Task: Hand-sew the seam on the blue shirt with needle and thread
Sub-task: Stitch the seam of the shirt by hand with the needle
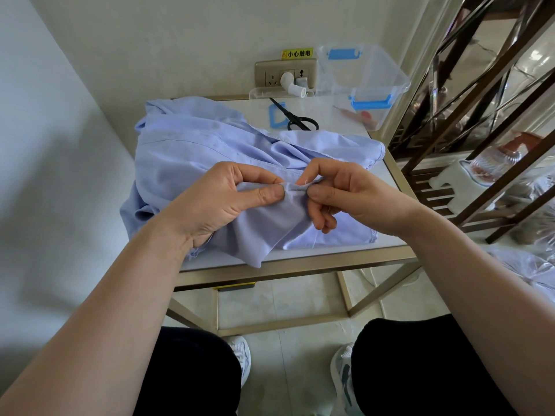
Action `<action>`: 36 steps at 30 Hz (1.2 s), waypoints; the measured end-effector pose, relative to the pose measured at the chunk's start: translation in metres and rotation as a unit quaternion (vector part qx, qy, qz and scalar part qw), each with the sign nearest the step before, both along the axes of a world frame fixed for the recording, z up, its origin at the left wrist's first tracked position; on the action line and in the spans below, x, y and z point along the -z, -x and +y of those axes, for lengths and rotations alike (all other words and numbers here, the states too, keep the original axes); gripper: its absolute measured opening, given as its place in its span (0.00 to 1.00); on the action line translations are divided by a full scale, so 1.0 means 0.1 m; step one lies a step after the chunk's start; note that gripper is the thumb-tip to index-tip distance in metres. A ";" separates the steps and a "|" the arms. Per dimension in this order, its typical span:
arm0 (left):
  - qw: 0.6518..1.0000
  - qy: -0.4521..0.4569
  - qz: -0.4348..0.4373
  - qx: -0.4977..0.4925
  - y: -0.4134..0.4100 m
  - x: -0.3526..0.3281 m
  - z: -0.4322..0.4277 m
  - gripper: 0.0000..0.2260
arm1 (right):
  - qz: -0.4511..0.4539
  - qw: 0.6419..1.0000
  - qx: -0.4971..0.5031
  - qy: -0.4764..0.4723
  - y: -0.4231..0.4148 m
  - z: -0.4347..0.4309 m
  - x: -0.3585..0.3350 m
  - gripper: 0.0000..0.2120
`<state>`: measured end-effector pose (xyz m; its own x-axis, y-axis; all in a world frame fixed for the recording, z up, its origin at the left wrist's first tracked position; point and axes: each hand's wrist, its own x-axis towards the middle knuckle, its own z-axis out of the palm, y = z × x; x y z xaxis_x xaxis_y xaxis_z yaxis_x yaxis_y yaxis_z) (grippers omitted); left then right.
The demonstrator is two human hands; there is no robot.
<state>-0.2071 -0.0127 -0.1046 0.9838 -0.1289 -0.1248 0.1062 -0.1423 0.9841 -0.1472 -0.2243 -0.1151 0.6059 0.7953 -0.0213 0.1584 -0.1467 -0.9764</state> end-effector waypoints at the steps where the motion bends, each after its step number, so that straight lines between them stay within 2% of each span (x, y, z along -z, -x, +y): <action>1: 1.000 0.000 0.004 -0.001 0.00 0.00 0.00 0.04 | 0.000 1.000 0.000 -0.001 0.00 0.01 0.01 0.08; 6: 1.000 -0.011 0.016 0.000 0.00 0.01 -0.03 0.05 | 0.005 1.000 -0.011 -0.005 0.03 0.03 0.03 0.05; 12: 0.999 0.026 0.021 -0.007 0.00 -0.02 -0.03 0.03 | 0.003 0.999 0.032 -0.017 0.01 0.05 0.01 0.02; 16: 1.000 0.008 0.021 0.011 0.01 -0.01 -0.04 0.04 | -0.009 1.000 0.027 -0.011 0.02 0.08 0.01 0.01; 22: 0.999 0.020 0.008 -0.028 -0.02 -0.01 -0.01 0.05 | -0.022 0.997 0.067 -0.032 -0.03 0.03 -0.02 0.09; 31: 0.999 0.027 0.023 -0.006 -0.02 0.02 -0.04 0.06 | -0.035 0.999 0.022 -0.032 -0.01 0.08 0.01 0.07; 33: 0.999 0.024 0.019 -0.013 -0.02 0.03 -0.05 0.07 | -0.071 0.996 0.056 -0.021 0.00 0.11 0.04 0.07; 36: 0.998 -0.001 0.005 -0.061 -0.05 0.03 -0.07 0.07 | -0.207 0.966 0.154 -0.018 -0.03 0.12 0.04 0.08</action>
